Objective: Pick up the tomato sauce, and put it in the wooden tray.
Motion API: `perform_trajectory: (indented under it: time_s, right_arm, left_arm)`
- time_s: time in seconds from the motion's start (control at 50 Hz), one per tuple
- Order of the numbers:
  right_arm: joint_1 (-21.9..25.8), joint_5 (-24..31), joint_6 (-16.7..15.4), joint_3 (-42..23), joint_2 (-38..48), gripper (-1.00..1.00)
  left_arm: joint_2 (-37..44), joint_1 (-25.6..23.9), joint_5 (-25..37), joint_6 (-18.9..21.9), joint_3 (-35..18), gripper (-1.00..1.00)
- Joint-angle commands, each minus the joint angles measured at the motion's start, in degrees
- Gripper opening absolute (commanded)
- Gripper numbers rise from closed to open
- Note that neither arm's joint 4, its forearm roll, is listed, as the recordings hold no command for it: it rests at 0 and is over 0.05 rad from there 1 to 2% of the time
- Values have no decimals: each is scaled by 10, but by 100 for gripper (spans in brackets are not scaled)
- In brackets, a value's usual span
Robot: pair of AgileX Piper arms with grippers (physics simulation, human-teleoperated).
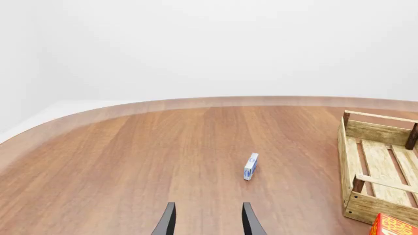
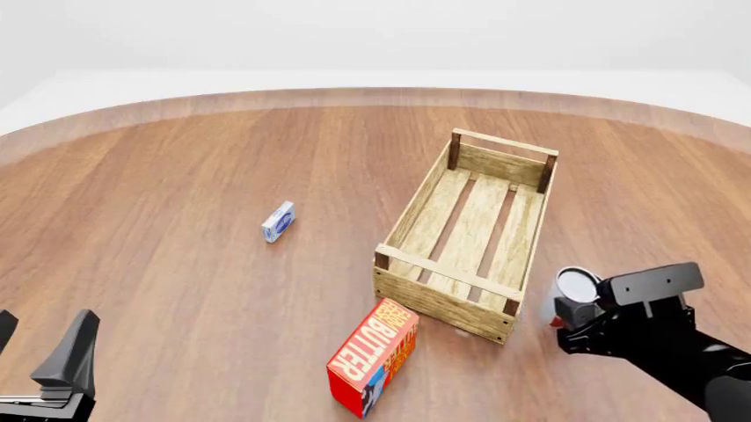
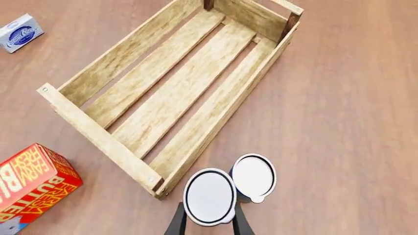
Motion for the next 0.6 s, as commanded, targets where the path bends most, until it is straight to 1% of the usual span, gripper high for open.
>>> perform_trajectory:
  time_s: [0.02, 0.4, 0.6]
  right_arm:
    - [3, 31, 9, -10, -28, -100]
    - [3, 71, 4, -23, -61, -100]
    - [3, 106, -5, -45, -80, -100]
  left_arm:
    - [0, 0, 0, 0, 0, 100]
    - [0, 0, 0, 0, 0, 100]
    - [0, 0, 0, 0, 0, 100]
